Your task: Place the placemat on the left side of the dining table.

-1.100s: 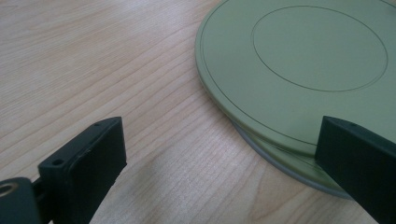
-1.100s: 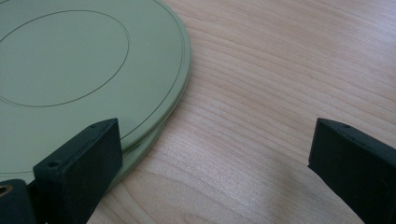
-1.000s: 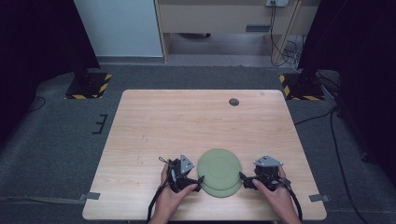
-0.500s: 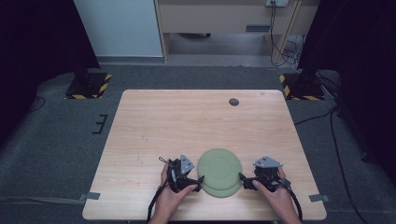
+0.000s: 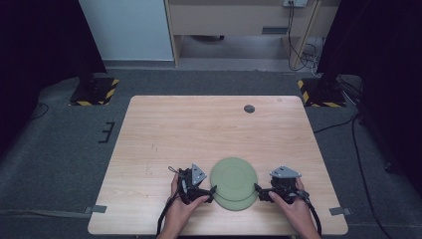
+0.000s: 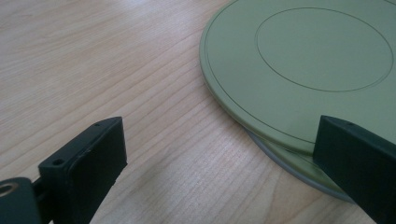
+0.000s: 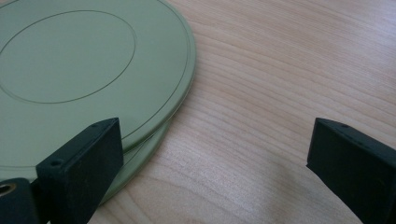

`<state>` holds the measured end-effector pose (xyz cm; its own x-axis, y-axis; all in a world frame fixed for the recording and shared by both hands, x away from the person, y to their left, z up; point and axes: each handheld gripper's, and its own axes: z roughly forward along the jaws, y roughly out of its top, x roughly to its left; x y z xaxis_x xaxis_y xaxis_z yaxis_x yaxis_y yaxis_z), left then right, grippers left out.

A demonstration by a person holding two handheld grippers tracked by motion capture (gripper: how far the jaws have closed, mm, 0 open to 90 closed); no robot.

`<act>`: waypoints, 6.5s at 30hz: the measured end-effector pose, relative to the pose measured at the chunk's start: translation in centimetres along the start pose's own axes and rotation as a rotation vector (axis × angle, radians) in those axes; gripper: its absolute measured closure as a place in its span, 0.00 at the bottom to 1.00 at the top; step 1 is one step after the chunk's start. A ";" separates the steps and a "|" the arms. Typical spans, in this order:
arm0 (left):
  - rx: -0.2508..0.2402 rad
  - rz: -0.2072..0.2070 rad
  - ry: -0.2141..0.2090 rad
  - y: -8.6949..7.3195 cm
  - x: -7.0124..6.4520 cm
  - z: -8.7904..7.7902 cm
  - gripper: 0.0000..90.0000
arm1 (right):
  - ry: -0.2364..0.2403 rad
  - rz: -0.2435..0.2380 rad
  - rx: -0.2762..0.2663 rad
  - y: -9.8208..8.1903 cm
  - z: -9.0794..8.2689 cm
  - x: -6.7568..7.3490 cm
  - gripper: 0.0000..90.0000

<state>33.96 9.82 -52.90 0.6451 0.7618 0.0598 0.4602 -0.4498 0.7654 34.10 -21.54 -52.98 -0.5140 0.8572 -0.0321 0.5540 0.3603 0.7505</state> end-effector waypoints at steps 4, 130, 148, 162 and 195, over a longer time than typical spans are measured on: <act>0.005 -0.013 -0.012 0.0 0.1 0.1 0.02 | 0.014 -0.016 0.008 -0.1 -0.1 0.2 0.05; 0.129 -0.008 -0.202 5.6 1.5 3.4 0.12 | 0.010 -0.004 -0.015 0.1 0.4 0.3 0.07; 0.185 -0.042 -0.220 5.7 1.7 4.5 0.24 | 0.010 0.000 -0.012 0.1 0.6 0.2 0.05; 0.205 -0.107 -0.259 5.6 2.2 4.9 0.25 | 0.013 0.001 -0.011 0.1 0.6 0.2 0.06; 0.129 -0.160 -0.254 6.3 2.6 4.2 0.34 | 0.018 0.014 -0.011 0.0 0.6 0.2 0.05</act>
<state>41.07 7.02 -50.63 0.6827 0.6939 -0.2290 0.6310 -0.4018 0.6636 34.45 -21.17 -53.37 -0.5183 0.8551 -0.0100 0.5536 0.3444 0.7582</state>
